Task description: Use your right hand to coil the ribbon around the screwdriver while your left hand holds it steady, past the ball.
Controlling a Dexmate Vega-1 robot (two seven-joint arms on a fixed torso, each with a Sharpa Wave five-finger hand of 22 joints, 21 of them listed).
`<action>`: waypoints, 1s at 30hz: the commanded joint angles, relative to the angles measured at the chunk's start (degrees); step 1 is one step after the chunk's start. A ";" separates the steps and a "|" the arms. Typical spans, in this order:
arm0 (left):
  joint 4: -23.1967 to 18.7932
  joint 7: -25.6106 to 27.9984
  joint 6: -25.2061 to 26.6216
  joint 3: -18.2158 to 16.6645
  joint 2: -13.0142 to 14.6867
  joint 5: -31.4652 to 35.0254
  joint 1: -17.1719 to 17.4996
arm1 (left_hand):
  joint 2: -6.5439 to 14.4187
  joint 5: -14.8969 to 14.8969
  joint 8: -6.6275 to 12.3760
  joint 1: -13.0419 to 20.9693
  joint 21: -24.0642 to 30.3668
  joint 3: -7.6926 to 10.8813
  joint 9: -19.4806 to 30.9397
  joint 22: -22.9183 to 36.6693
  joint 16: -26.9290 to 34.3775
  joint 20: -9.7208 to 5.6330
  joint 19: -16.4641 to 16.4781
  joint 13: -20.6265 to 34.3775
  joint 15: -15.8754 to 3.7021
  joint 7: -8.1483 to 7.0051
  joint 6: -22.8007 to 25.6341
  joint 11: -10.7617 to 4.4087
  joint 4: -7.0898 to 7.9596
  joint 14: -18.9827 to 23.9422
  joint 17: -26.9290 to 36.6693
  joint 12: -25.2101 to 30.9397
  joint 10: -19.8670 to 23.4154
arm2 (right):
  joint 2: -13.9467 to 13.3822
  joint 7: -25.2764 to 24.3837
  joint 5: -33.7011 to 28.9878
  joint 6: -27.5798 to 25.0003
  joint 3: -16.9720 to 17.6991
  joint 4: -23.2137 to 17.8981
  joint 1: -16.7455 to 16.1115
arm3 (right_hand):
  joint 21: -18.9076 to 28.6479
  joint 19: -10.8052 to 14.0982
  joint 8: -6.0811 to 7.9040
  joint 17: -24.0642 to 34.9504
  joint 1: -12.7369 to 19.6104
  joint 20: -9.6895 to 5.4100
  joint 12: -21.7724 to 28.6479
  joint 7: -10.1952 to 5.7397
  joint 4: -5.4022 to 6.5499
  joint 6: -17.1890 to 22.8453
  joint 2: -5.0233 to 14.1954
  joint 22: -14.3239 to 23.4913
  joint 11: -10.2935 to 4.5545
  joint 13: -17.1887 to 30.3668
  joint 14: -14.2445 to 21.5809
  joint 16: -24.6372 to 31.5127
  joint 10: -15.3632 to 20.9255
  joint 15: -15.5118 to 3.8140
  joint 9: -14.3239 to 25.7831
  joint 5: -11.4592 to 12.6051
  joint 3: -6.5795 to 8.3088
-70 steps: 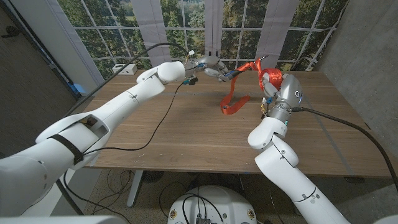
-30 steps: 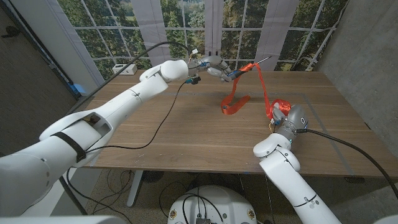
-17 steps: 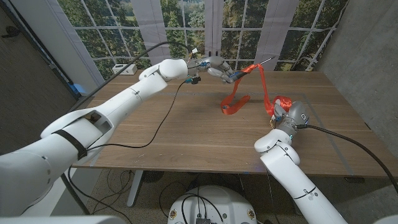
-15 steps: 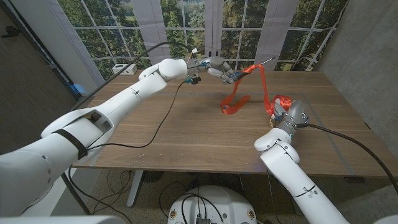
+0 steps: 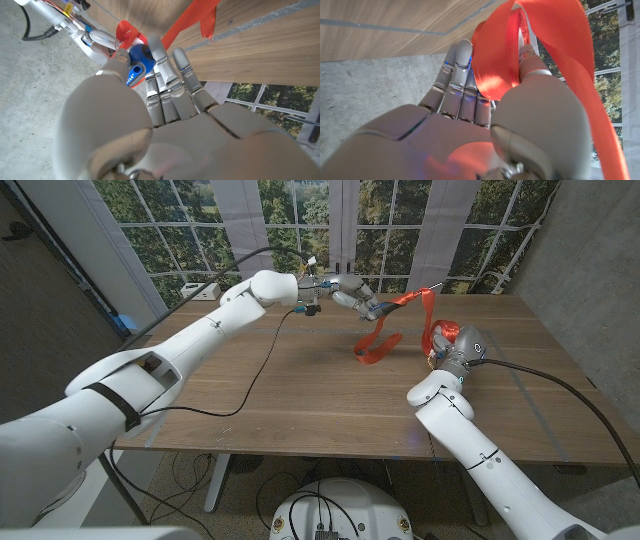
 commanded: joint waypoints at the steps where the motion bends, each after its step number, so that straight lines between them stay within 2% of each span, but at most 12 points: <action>1: -0.01 -4.13 -0.54 0.18 0.62 -1.25 -0.46 | 5.90 0.18 0.51 5.63 0.14 4.80 1.76 0.05 -0.03 0.02 0.26 3.37 -2.49 -3.85 8.81 -9.44 -1.85 1.42 0.26 0.36 9.94 | -2.05 1.23 0.56 -0.24 -0.65 4.86 6.02 | 0.39 0.26 3.93 0.11 5.32 -0.13 4.99 -1.89 -1.14 12.96 5.52 0.14 -3.25 5.80 1.88 0.16 6.05 -7.36 7.80 0.15 1.71; 8: 3.36 -7.65 -2.87 -0.11 -0.60 -4.36 -1.05 | 5.95 0.18 0.48 5.55 0.14 4.78 1.72 0.05 -0.06 0.09 0.21 3.54 -2.46 -3.82 8.83 -9.47 -1.77 1.34 0.27 0.42 9.92 | -2.27 1.11 0.26 -2.22 -1.08 7.54 9.19 | 0.36 0.16 3.86 0.15 5.18 -0.25 4.94 -1.97 -1.09 13.03 5.51 0.14 -3.28 5.72 1.93 0.00 6.03 -7.38 7.67 0.12 1.80; 11: 4.85 -9.72 -4.07 0.33 -1.05 -4.73 -1.92 | 5.90 0.18 0.47 5.58 0.10 4.78 1.75 0.06 -0.04 0.09 0.04 3.54 -2.44 -3.80 8.77 -9.42 -1.83 1.19 0.40 0.37 9.87 | -3.27 1.98 -0.13 -2.23 -2.27 9.65 11.30 | 0.36 0.15 3.88 0.19 5.12 -0.30 4.99 -2.01 -1.05 12.93 5.55 0.13 -3.42 5.84 1.95 0.07 5.96 -7.34 7.79 0.10 1.76; 14: 7.56 -13.25 -4.81 0.10 -2.17 -7.77 -2.44 | 5.92 0.19 0.48 5.59 0.11 4.80 1.82 0.06 -0.08 0.11 0.04 3.59 -2.47 -3.79 8.70 -9.49 -1.83 1.09 0.40 0.36 9.82 | -3.56 2.29 0.09 -1.99 -2.28 10.31 12.18 | 0.35 0.12 3.89 0.20 5.06 -0.39 5.00 -2.03 -1.01 12.95 5.59 0.13 -3.45 5.84 1.93 0.10 5.97 -7.43 7.82 0.07 1.71; 18: 5.80 -12.77 -4.41 0.16 -0.90 -6.41 -2.28 | 5.94 0.18 0.47 5.60 0.09 4.80 1.78 0.07 -0.08 0.12 -0.08 3.67 -2.51 -3.71 8.75 -9.44 -1.83 1.10 0.38 0.36 9.75 | -4.51 3.19 0.15 -2.64 -2.58 10.46 13.22 | 0.35 0.11 3.80 0.49 5.12 -0.42 5.02 -2.14 -1.10 13.04 5.56 0.13 -3.32 5.93 1.74 0.10 5.86 -7.40 7.65 0.05 1.81; 23: 5.76 -14.31 -4.14 0.47 -0.42 -6.26 -2.69 | 5.95 0.18 0.45 5.64 0.12 4.79 1.73 0.08 -0.08 0.18 -0.06 3.61 -2.52 -3.77 8.80 -9.40 -1.86 1.06 0.41 0.31 9.81 | -4.73 3.32 0.83 -1.45 -1.83 10.88 13.96 | 0.33 0.05 3.76 0.44 5.13 -0.48 4.97 -2.16 -1.12 13.02 5.58 0.12 -3.63 5.78 1.65 0.00 5.96 -7.45 7.62 0.02 1.83; 30: 6.82 -16.36 -4.21 0.79 -0.19 -6.42 -3.19 | 6.01 0.18 0.39 5.66 0.12 4.79 1.70 0.09 -0.06 0.23 -0.18 3.59 -2.48 -3.73 8.71 -9.48 -1.84 0.99 0.47 0.23 9.77 | -5.44 3.59 -0.23 -3.00 -3.17 11.68 16.33 | 0.28 -0.09 3.76 0.19 5.02 -0.58 4.96 -2.23 -1.07 12.96 5.56 0.12 -3.65 5.90 1.84 -0.20 5.75 -7.53 7.66 -0.04 1.84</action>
